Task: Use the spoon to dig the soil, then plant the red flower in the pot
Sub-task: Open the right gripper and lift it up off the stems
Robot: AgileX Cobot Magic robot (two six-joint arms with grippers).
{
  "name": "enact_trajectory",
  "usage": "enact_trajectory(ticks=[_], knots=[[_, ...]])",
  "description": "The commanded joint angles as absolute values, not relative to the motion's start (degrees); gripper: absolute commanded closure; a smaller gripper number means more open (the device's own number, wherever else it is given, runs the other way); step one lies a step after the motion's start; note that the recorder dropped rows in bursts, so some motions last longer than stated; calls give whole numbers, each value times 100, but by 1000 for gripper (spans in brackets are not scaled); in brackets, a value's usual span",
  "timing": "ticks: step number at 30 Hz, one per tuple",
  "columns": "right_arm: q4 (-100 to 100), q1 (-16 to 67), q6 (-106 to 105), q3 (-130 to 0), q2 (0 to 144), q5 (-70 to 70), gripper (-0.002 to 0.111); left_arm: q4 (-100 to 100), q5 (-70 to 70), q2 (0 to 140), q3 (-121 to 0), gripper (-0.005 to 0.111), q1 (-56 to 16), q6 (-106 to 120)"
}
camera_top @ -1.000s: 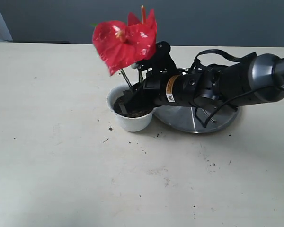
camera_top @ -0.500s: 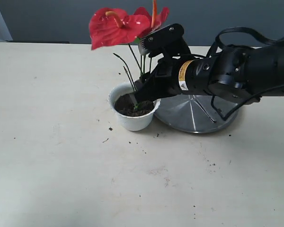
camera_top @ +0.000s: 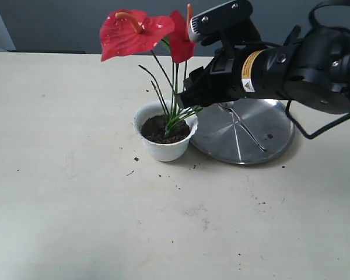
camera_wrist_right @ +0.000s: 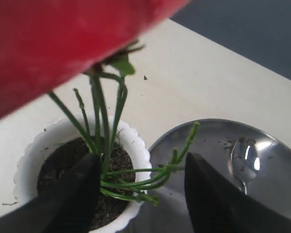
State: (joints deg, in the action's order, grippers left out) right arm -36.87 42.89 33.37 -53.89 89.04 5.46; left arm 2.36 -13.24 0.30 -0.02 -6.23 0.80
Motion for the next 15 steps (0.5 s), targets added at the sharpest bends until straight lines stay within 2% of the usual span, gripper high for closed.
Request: enact_trajectory(ticks=[1, 6, 8, 11, 15], knots=[[-3750, 4282, 3297, -5369, 8394, 1109, 56, 244, -1328, 0, 0, 106, -639, 58], [-3906, 4282, 3297, -5369, 7720, 1803, 60, 244, -1328, 0, 0, 106, -639, 58], [-3906, 4282, 3297, -5369, 7462, 2011, 74, 244, -1328, 0, 0, 106, -639, 58], [-3800, 4282, 3297, -5369, 7111, 2357, 110, 233, -1328, 0, 0, 106, -639, 58], [-3659, 4282, 3307, -5100, 6717, 2723, 108, 233, -1328, 0, 0, 106, -639, 58]])
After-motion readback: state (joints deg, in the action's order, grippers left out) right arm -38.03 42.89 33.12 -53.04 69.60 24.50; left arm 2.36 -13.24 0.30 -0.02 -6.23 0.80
